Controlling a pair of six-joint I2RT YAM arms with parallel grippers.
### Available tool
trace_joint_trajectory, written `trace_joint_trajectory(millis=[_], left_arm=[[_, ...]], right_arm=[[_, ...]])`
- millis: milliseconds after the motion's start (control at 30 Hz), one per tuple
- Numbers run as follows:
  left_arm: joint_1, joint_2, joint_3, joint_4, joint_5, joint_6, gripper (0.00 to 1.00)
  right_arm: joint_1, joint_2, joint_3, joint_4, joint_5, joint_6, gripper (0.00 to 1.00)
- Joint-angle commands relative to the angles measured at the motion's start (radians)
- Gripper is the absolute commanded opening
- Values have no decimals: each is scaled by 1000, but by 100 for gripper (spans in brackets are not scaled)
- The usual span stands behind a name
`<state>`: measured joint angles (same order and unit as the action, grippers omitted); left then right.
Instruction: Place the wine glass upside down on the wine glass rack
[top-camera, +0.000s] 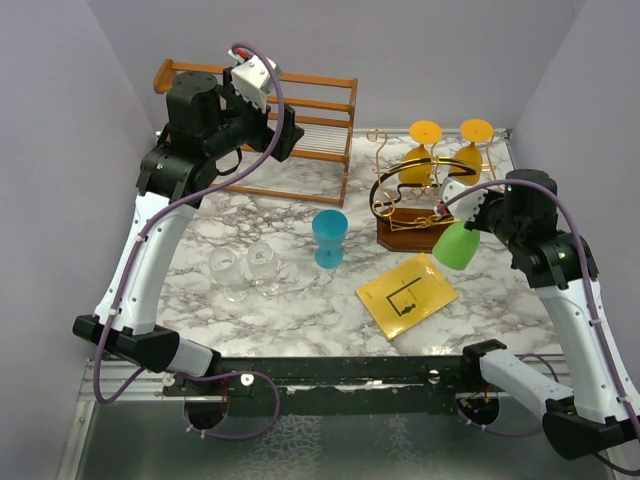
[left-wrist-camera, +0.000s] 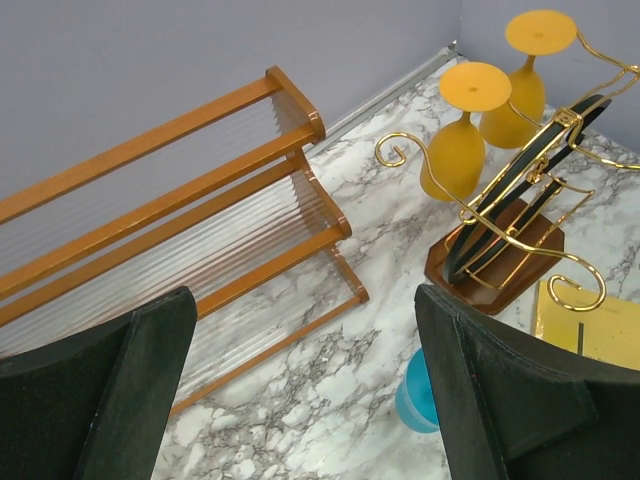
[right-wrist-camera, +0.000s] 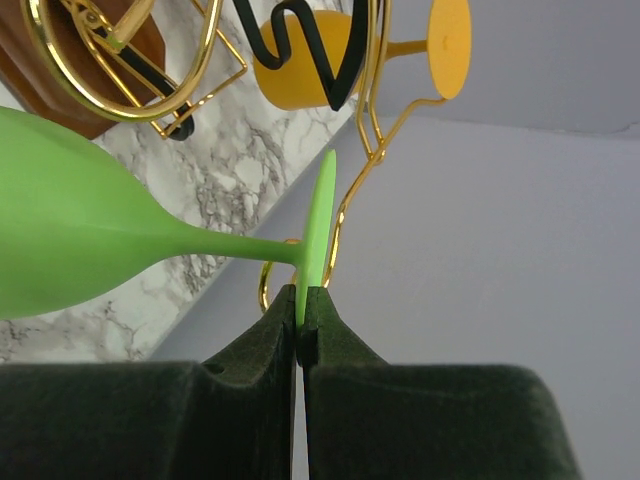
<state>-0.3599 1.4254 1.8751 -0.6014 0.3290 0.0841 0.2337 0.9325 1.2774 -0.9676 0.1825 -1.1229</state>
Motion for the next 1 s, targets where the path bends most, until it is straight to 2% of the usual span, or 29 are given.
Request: trace_joint_trajectory(millis=[0, 500, 967], left_arm=[[4, 12, 29, 36, 49, -32, 93], [7, 26, 24, 31, 74, -41, 93], [12, 26, 19, 35, 91, -55, 92]], right_arm=[[21, 14, -15, 128, 120, -61, 1], [32, 93, -64, 287, 293, -118, 1], [32, 75, -107, 321, 459, -145, 1]])
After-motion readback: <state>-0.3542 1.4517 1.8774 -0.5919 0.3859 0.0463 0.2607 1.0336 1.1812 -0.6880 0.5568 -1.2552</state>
